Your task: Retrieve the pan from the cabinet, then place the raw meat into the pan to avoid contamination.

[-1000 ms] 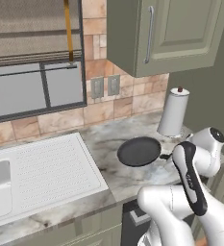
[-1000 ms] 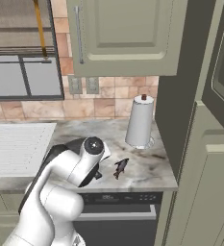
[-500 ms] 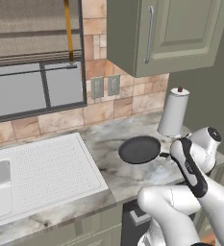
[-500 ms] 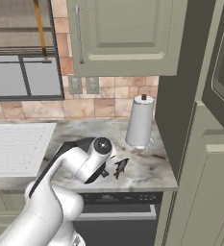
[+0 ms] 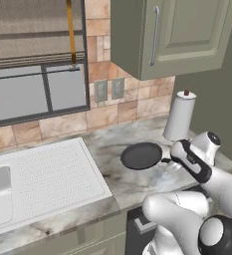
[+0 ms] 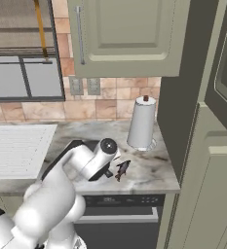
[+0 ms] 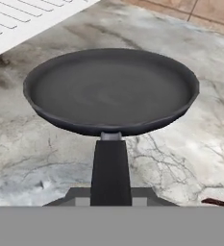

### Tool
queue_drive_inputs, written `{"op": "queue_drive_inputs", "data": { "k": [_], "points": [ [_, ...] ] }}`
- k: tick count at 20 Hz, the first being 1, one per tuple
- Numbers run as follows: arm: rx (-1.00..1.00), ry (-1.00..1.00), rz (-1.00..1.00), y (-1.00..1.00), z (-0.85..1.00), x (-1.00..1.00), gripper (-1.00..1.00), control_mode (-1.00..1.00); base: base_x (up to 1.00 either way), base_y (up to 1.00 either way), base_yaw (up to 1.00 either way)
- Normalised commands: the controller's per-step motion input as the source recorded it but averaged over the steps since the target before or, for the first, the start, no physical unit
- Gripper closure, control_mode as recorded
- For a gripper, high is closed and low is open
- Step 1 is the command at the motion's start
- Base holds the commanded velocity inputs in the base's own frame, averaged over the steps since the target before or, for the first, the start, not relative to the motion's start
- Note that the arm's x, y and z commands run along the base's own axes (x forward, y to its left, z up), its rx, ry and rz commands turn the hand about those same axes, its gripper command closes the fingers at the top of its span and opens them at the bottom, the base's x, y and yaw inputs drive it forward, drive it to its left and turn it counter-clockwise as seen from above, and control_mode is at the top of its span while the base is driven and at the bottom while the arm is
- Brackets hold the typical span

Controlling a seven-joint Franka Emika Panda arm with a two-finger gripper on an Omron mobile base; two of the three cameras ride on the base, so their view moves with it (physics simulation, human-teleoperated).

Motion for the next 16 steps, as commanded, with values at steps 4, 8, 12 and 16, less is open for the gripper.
{"op": "queue_drive_inputs", "data": {
  "k": [4, 8, 12, 16],
  "points": [
    [0.0, 0.0, 0.0, 0.17, -0.37, 0.24, 1.0, -1.0, 0.0, 0.0, 0.0],
    [-0.01, 0.0, 0.0, 0.16, -0.37, 0.23, 1.0, -1.0, 0.0, 0.0, 0.0],
    [-0.01, 0.0, 0.0, 0.16, -0.34, 0.2, 1.0, -1.0, 0.0, 0.0, 0.0],
    [0.0, 0.0, 0.0, 0.16, -0.29, 0.14, 1.0, -1.0, 0.0, 0.0, 0.0]
  ]
}}
